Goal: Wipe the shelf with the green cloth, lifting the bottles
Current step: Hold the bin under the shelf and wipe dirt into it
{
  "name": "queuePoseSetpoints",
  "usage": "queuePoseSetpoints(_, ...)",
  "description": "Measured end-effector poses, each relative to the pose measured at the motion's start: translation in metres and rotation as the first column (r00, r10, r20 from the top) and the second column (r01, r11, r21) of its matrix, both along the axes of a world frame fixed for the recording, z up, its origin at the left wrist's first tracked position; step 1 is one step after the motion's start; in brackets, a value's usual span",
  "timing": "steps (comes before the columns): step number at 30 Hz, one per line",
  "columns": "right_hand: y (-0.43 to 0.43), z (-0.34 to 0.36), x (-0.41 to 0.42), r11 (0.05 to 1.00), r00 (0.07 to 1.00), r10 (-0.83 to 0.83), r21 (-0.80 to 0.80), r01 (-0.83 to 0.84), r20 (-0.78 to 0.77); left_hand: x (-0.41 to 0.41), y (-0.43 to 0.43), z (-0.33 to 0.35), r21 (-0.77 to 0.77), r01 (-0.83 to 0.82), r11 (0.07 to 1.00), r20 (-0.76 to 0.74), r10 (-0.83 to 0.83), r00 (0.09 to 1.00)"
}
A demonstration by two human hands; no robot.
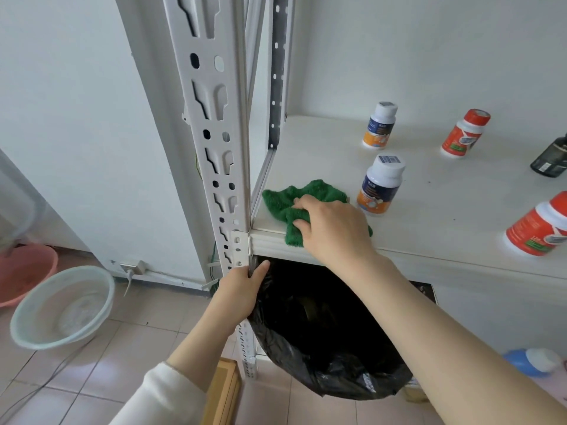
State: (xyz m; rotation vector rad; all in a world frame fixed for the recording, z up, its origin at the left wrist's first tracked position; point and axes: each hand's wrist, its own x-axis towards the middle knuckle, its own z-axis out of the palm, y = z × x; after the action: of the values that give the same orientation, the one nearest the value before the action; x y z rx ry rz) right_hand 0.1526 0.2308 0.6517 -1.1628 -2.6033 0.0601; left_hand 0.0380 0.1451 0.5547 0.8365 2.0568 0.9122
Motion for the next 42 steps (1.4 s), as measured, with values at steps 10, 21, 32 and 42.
queuePoseSetpoints(10,-0.036,-0.014,0.072,0.867,0.936,-0.027,-0.474,-0.153,-0.351,0.012,-0.007,0.002,-0.021,0.054,0.998,-0.023,-0.055,0.998)
queuePoseSetpoints(21,-0.001,0.026,0.173,0.63,0.389,-0.483,-0.62,-0.468,-0.784,0.057,0.005,-0.001,-0.054,0.119,0.991,-0.008,-0.12,0.993)
queuePoseSetpoints(32,0.138,0.051,0.144,0.832,0.681,-0.555,-0.307,0.463,-0.477,0.105,0.029,0.011,-0.08,0.053,0.995,0.0,-0.053,0.999)
queuePoseSetpoints(42,0.18,-0.008,0.131,0.897,0.954,-0.295,-0.325,0.298,0.062,0.094,0.037,0.01,-0.069,0.061,0.996,-0.035,-0.064,0.997)
